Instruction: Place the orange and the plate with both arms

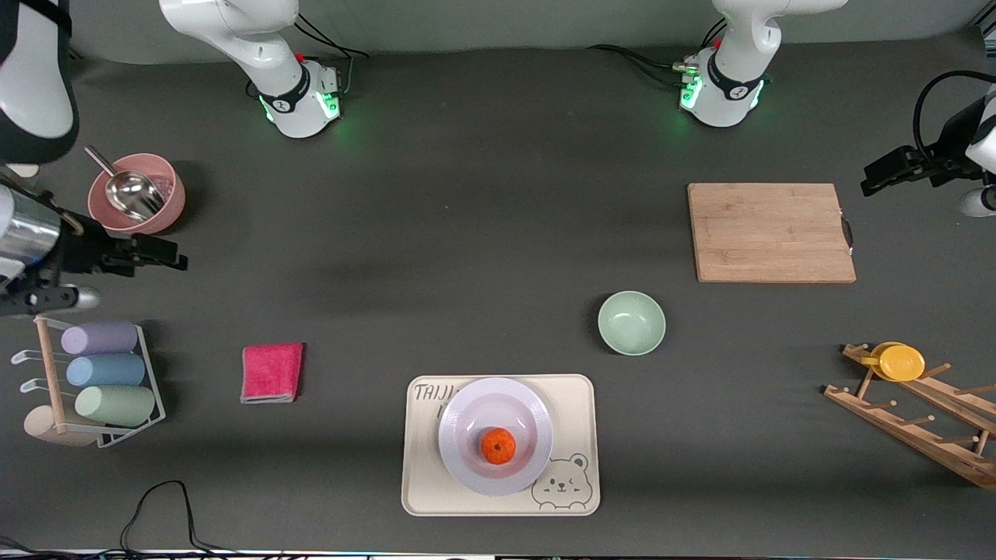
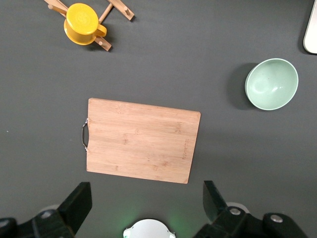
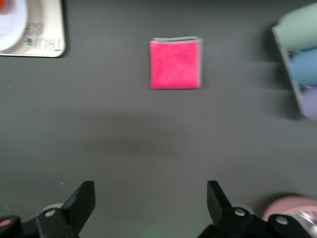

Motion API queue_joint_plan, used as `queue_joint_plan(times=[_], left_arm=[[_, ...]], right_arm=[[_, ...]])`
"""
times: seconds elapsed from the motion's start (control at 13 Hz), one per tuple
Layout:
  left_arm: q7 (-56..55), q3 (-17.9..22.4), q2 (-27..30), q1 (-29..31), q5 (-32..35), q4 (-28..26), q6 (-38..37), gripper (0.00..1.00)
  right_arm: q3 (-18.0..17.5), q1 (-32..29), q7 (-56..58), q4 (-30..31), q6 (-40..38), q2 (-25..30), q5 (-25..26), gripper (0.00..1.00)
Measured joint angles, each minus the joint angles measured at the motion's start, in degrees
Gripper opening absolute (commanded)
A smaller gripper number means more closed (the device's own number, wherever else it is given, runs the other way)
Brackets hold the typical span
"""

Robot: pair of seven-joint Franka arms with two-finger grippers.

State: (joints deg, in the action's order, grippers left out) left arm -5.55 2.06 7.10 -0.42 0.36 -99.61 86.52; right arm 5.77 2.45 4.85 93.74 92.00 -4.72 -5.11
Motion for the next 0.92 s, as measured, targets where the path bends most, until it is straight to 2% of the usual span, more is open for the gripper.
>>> queue_joint_plan(times=[0.38, 0.92], left_arm=[[-0.1, -0.05, -0.46, 0.0, -0.13, 2.44, -0.63, 1.0], [0.07, 0.39, -0.54, 0.09, -0.01, 4.13, -1.61, 1.0]], right_arm=[[-0.11, -0.03, -1.18, -2.52, -0.05, 3.03, 5.15, 1.0], [-0.09, -0.03, -1.44, -2.84, -1.15, 2.14, 5.5, 1.0]])
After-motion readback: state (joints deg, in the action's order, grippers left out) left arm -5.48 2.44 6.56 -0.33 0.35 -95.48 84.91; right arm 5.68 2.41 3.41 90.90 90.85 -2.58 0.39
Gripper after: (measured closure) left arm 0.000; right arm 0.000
